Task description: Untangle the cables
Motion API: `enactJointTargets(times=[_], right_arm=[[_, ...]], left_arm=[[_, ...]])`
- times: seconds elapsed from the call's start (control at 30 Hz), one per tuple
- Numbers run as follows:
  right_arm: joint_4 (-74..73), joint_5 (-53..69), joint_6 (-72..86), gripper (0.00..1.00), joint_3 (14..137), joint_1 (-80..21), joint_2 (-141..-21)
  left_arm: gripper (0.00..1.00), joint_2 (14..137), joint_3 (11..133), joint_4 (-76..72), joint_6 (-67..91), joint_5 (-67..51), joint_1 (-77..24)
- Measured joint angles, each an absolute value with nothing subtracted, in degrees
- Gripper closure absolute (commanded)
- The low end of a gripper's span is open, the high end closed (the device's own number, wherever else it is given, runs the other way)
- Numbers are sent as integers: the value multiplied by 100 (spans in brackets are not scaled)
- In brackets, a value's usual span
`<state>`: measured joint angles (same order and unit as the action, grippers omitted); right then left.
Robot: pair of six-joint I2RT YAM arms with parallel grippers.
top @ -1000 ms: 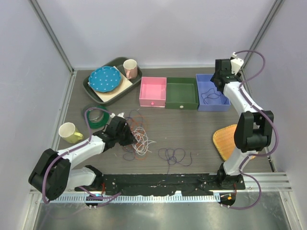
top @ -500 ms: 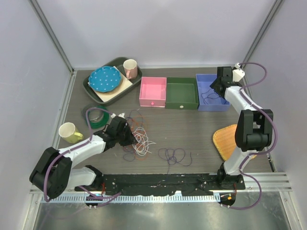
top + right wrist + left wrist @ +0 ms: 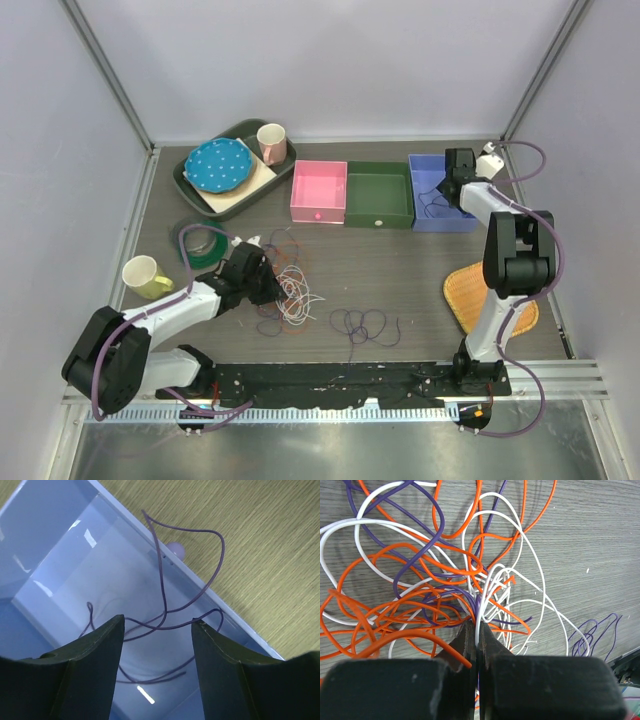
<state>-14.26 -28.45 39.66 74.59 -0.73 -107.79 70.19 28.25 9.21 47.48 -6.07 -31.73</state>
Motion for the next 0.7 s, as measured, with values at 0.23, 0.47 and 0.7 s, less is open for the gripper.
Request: enactJointTargets(times=[0.23,0.47,0.7], right_arm=[[-1118,-3210,3986,53,7465,-73,-11148],[-711,-3371,3948,96,7467,-73,-11225],[-198,-3299,3592,99,7310,-75,-11021]], left_arm=[[100,7017,2825,921,4748,-607,-3173],[100,7013,2825,921,4746,-604,-3173],[100,7011,2825,921,4748,-604,-3173]])
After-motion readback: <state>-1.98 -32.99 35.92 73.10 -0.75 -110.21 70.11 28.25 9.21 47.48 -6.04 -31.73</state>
